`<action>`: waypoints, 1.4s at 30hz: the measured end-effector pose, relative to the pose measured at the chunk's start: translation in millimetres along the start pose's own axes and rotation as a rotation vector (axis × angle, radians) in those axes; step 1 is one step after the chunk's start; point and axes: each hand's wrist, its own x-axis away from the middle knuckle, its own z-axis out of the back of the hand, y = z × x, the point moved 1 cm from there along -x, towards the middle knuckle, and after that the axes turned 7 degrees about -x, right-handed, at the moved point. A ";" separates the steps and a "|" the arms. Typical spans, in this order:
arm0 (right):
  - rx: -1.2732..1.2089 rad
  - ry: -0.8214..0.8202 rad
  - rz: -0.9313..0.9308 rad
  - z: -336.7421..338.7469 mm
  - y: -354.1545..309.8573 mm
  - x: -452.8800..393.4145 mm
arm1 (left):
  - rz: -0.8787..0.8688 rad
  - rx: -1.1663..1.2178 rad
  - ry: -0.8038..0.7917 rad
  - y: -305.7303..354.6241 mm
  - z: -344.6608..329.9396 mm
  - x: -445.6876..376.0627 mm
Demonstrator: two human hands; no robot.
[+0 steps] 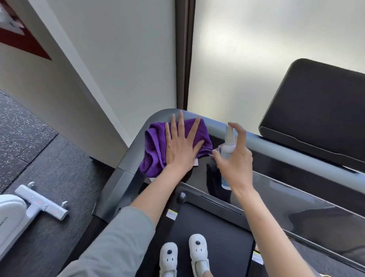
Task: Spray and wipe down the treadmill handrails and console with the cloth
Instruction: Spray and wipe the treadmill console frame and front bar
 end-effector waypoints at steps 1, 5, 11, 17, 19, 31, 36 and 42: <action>0.005 0.006 0.000 2.7 2.8 1.1 | 0.016 0.009 0.002 1.7 1.4 -6.5; -0.008 0.028 -0.024 10.0 8.5 7.3 | 0.010 -0.036 -0.002 5.9 1.0 10.0; -0.035 0.034 -0.029 13.5 6.8 9.6 | -0.112 -0.075 0.081 -35.2 4.4 66.7; -0.015 -0.032 0.013 -6.9 -8.1 9.2 | -0.117 -0.067 0.093 -47.2 28.1 58.4; -0.012 -0.060 0.013 -14.9 -12.8 6.1 | -0.054 0.062 0.061 -50.3 35.1 53.5; 0.140 -0.334 0.062 -90.0 -40.7 -12.8 | 0.231 0.354 0.370 -142.6 90.3 78.1; 0.220 -0.410 0.074 -118.3 -44.5 -12.7 | 0.249 0.401 0.324 -143.4 82.8 81.9; 0.238 -0.436 0.049 -126.0 -42.9 -13.6 | 0.249 0.427 0.309 -143.2 78.5 82.1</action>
